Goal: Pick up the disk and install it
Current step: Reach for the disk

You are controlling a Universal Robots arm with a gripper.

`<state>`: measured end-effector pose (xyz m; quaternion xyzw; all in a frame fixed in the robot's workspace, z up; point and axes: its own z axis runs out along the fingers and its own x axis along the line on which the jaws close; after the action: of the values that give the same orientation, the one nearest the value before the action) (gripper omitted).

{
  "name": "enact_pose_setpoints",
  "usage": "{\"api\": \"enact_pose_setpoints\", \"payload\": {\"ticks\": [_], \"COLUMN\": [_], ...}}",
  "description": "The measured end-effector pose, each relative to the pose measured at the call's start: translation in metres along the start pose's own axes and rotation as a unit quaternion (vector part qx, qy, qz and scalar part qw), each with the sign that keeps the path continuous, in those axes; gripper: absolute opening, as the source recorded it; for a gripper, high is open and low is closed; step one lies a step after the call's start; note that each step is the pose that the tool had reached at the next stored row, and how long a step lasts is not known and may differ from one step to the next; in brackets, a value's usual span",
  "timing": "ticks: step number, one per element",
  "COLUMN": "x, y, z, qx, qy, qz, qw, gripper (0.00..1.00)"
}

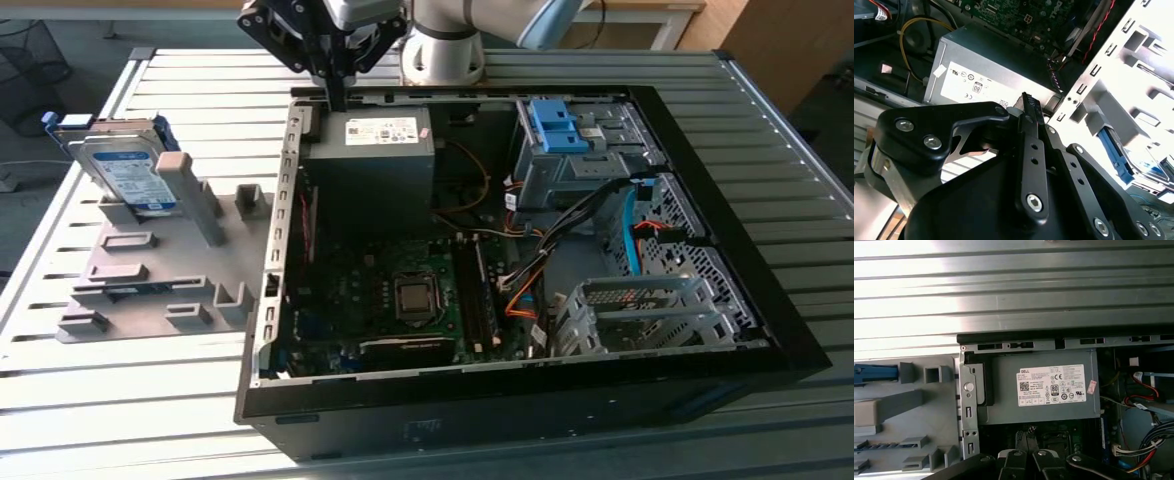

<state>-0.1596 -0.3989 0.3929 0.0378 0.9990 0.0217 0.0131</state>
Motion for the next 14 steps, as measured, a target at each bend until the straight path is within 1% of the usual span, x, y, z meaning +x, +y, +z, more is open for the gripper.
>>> {"api": "enact_pose_setpoints", "payload": {"ticks": [14], "x": [0.0066], "y": [-0.0005], "z": [0.0], "qx": [0.0], "qy": [0.0], "qz": [0.0], "qw": [1.0], "gripper": [0.11]}}
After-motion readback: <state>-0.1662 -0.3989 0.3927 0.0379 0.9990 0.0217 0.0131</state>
